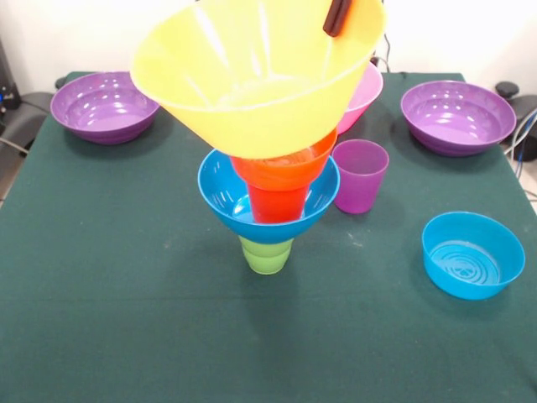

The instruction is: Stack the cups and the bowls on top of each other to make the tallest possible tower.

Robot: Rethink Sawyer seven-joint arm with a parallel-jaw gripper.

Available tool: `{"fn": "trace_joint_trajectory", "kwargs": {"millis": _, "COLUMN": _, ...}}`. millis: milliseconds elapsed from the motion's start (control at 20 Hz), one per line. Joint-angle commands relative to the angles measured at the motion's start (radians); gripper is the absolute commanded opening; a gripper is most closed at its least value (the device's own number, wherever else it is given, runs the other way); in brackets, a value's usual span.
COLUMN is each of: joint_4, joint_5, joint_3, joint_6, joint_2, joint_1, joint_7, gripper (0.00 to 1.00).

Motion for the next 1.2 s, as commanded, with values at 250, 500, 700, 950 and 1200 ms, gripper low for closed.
{"fn": "trace_joint_trajectory", "kwargs": {"millis": 250, "joint_4": -0.031, "joint_5": 0.019, "joint_3": 0.027, "joint_6": 0.036, "joint_2": 0.017, "joint_1": 0.026, "joint_7": 0.182, "gripper": 0.0}}
{"fn": "trace_joint_trajectory", "kwargs": {"millis": 500, "joint_4": -0.035, "joint_5": 0.019, "joint_3": 0.021, "joint_6": 0.044, "joint_2": 0.019, "joint_1": 0.031, "joint_7": 0.184, "gripper": 0.0}}
{"fn": "trace_joint_trajectory", "kwargs": {"millis": 700, "joint_4": -0.035, "joint_5": 0.02, "joint_3": 0.018, "joint_6": 0.043, "joint_2": 0.02, "joint_1": 0.034, "joint_7": 0.186, "gripper": 0.0}}
{"fn": "trace_joint_trajectory", "kwargs": {"millis": 950, "joint_4": -0.035, "joint_5": 0.026, "joint_3": 0.018, "joint_6": 0.04, "joint_2": 0.021, "joint_1": 0.037, "joint_7": 0.186, "gripper": 0.0}}
{"fn": "trace_joint_trajectory", "kwargs": {"millis": 1200, "joint_4": -0.046, "joint_5": 0.029, "joint_3": 0.012, "joint_6": 0.049, "joint_2": 0.028, "joint_1": 0.047, "joint_7": 0.197, "gripper": 0.0}}
